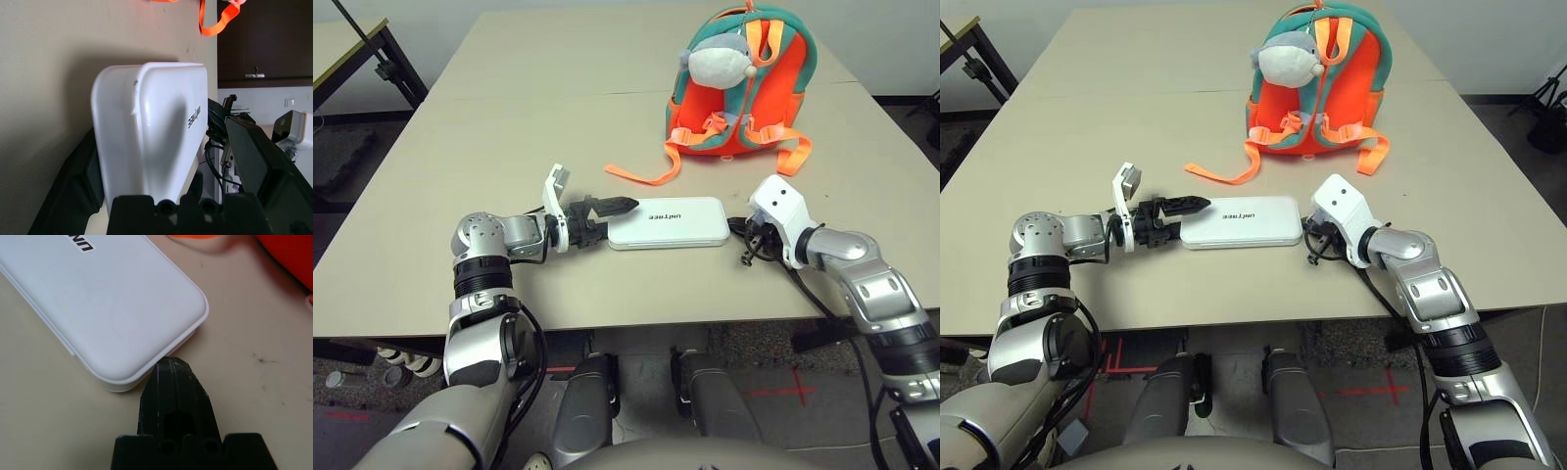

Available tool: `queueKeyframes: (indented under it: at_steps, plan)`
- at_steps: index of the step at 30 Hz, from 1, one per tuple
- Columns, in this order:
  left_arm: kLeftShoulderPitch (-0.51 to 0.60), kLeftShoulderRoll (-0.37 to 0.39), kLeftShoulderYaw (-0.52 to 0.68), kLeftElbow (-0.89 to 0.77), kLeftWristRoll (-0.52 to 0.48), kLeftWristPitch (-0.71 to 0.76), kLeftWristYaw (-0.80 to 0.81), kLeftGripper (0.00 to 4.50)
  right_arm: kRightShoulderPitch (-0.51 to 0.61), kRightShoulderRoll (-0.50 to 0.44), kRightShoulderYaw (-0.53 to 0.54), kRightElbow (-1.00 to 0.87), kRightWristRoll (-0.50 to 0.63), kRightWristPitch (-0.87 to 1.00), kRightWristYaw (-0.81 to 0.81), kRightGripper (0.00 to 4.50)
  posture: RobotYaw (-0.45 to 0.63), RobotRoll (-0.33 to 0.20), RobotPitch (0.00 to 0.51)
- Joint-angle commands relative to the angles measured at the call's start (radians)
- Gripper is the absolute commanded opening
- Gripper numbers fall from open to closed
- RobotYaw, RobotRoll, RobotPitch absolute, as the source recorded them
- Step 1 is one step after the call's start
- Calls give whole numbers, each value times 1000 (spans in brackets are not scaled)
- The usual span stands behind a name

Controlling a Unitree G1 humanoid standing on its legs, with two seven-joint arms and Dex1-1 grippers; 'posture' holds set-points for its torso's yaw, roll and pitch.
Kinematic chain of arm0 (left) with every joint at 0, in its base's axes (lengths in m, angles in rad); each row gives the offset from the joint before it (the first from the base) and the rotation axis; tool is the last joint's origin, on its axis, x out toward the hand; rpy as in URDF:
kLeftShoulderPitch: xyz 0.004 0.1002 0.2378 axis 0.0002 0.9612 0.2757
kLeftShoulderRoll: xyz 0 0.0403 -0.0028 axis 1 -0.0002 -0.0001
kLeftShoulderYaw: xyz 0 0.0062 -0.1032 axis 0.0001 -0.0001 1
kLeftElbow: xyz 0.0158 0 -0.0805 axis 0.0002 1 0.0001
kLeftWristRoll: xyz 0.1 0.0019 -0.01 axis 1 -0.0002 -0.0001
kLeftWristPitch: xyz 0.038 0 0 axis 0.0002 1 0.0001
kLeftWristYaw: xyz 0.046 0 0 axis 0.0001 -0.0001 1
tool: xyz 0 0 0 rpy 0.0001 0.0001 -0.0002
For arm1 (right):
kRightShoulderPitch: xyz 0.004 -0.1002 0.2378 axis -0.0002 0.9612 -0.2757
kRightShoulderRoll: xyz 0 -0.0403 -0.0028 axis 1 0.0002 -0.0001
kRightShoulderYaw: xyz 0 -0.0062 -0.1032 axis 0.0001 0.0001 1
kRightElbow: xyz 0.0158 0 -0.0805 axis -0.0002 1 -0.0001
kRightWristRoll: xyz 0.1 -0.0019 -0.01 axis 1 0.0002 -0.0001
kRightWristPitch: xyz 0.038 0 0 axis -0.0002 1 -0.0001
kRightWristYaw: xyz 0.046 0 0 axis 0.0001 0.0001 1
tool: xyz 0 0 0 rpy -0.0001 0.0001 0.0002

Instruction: Put the pencil case into the backpack and zip it.

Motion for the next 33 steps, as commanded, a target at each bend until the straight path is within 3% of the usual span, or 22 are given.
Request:
queueKeyframes:
  at_steps: [1, 5, 6, 9, 12, 15, 21, 24, 33]
  plan:
    - [25, -18, -25, 9, 26, 9, 4, 4500, -4, 15, 27, -41, 8, 11, 4, 27, -118, 0, 138]
    - [26, -22, -19, 5, 30, 8, 5, 4500, -3, 16, 32, -39, 5, 10, 3, 27, -116, 0, 137]
    - [27, -24, -16, 4, 31, 3, 6, 4330, -3, 16, 33, -37, 4, 9, 4, 5, -116, 0, 137]
    - [27, -26, -8, 6, 37, -17, 12, 3541, -3, 13, 35, -30, 0, 2, 5, 0, -116, 0, 137]
    - [28, -27, -9, 3, 40, -20, 9, 2360, -2, 10, 39, -23, -6, -8, 6, 0, -116, 0, 137]
    - [31, -25, -15, -1, 41, -31, 4, 1507, 0, 10, 40, -18, -16, -20, 2, 0, -116, 0, 137]
    - [30, -21, -15, -12, 36, -65, -6, 1323, 1, 11, 41, -1, -35, -44, -6, 0, -116, 0, 137]
    - [22, -15, -14, -43, 27, -102, -20, 1321, -3, 10, 38, 17, -48, -60, -16, 586, -110, 0, 139]
    - [-51, 37, 55, -150, -35, -153, -21, 1319, -15, 10, 19, 84, -85, -93, -57, 3863, -106, 0, 141]
